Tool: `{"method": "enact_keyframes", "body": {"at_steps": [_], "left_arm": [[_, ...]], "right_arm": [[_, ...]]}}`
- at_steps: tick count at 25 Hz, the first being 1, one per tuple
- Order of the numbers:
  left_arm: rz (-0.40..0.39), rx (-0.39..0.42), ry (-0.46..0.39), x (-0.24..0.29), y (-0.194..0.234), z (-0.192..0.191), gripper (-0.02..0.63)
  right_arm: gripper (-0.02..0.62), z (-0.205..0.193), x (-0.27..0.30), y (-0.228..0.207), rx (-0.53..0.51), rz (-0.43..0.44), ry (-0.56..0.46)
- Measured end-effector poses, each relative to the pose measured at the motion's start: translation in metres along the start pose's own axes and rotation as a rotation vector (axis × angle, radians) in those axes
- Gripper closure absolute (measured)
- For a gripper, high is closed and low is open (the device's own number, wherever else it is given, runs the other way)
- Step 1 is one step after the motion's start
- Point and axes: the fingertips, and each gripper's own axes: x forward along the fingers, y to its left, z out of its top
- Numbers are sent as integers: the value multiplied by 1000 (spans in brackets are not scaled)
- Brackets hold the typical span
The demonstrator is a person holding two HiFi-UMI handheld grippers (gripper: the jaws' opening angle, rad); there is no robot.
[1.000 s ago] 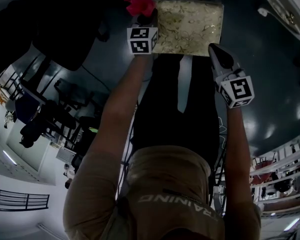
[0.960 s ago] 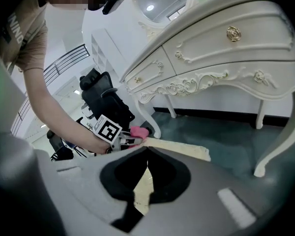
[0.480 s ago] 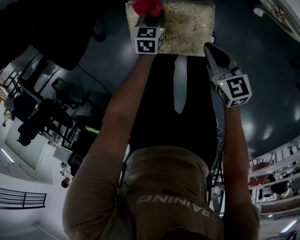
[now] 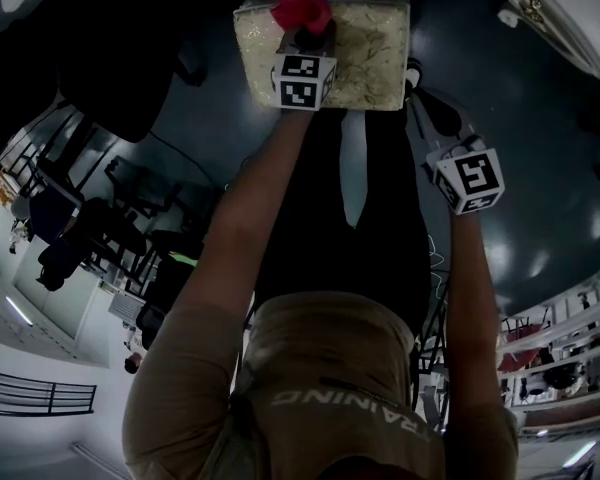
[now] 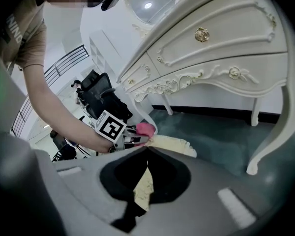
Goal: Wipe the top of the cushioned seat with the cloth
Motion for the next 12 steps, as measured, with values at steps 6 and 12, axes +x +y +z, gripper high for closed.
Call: {"method": "enact_keyframes", "body": {"at_steps": [6,12], "left_arm": [[-16,27,23,2,-18,3,565],[-31,39,40,10,-37,5,565]], "right_arm": [[591,-9,-9,-8,-23,6,17],[591,-8,-15,-18,-22,12,12]]}}
